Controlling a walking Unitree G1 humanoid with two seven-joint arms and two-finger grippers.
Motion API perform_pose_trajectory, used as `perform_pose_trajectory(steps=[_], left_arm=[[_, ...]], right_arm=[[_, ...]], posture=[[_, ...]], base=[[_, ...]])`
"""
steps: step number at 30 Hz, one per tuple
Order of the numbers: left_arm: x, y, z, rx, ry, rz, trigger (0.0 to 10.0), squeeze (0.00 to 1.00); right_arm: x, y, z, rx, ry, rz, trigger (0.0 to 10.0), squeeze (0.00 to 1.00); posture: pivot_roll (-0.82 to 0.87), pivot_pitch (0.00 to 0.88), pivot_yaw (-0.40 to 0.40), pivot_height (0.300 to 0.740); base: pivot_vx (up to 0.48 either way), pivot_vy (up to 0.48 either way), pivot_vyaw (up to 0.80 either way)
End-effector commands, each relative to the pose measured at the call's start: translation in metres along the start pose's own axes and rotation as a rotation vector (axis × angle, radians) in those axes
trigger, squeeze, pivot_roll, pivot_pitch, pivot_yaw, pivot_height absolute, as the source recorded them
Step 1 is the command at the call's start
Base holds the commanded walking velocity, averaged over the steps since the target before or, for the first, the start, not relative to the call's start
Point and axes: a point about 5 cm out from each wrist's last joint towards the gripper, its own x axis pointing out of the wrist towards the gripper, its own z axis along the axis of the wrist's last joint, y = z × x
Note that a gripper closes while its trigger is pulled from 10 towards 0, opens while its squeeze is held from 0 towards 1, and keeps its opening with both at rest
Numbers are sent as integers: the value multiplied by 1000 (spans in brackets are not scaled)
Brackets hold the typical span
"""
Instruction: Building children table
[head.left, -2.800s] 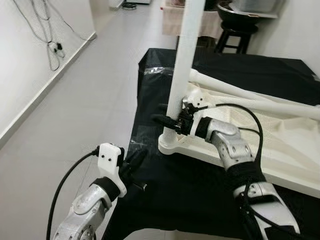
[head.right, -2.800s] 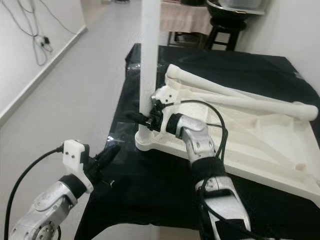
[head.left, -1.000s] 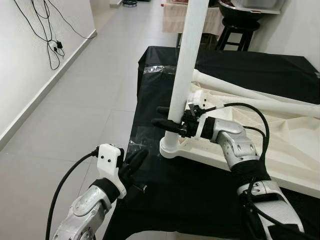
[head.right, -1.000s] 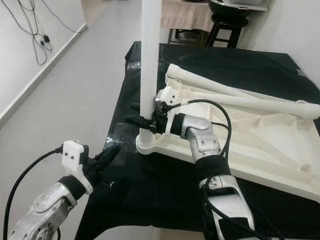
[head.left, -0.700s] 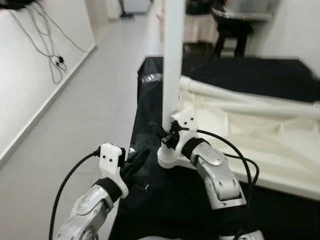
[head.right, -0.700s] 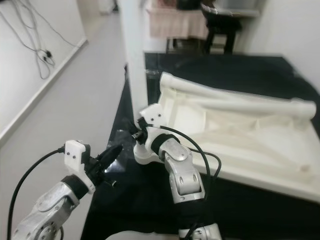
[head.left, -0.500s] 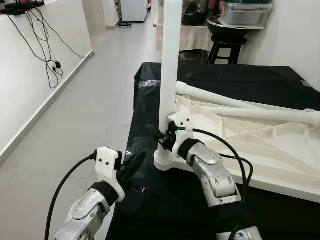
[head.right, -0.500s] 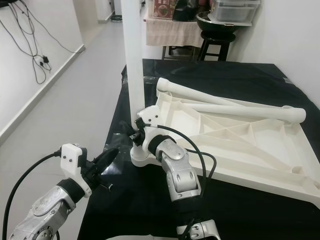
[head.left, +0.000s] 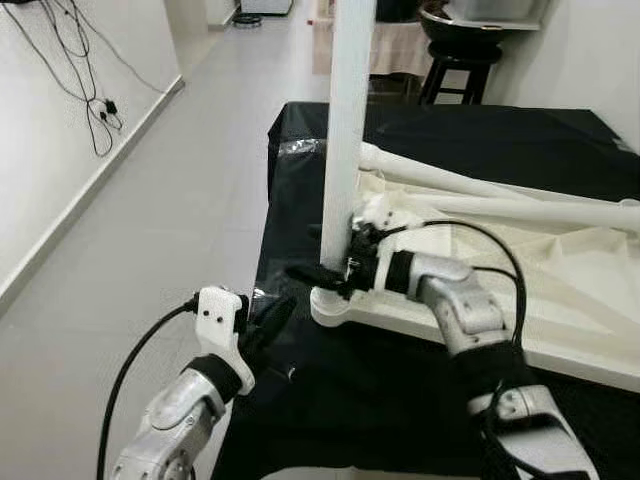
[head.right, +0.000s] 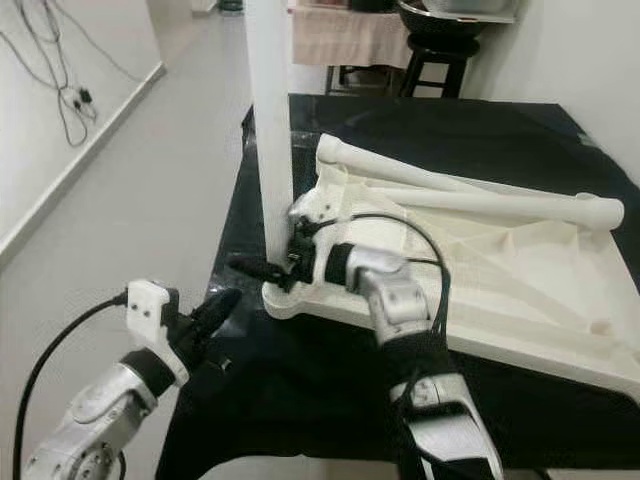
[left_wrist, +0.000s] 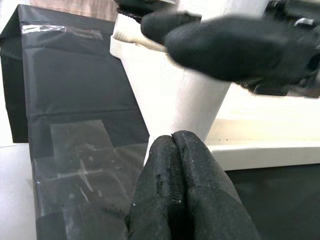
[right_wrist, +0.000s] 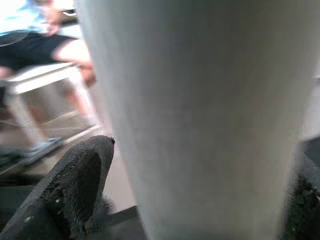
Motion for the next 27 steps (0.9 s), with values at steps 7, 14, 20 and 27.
perform_pose_trajectory(steps=[7,14,20,27], left_arm=[[-1,-2,-4,-4,8,10,10000,0],[-2,-5,-4,-7,4,12,10000,0],[-4,-6,-3,-13,2,10,10000,0],[-7,-1,-1,-11,3,11,10000,0]], right_arm=[[5,-12,4,48,21,103,0,0],[-1,-19,0,78,22,115,0,0],[-22,-9,-30,33,101,-70,0,0],[-36,19,-72,147,240,-857,0,0]], posture=[[101,55,-89,740],[94,69,-94,740],[74,85,-92,740],[31,106,-59,740]], base=[[0,0,0],[0,0,0],[0,0,0],[0,0,0]])
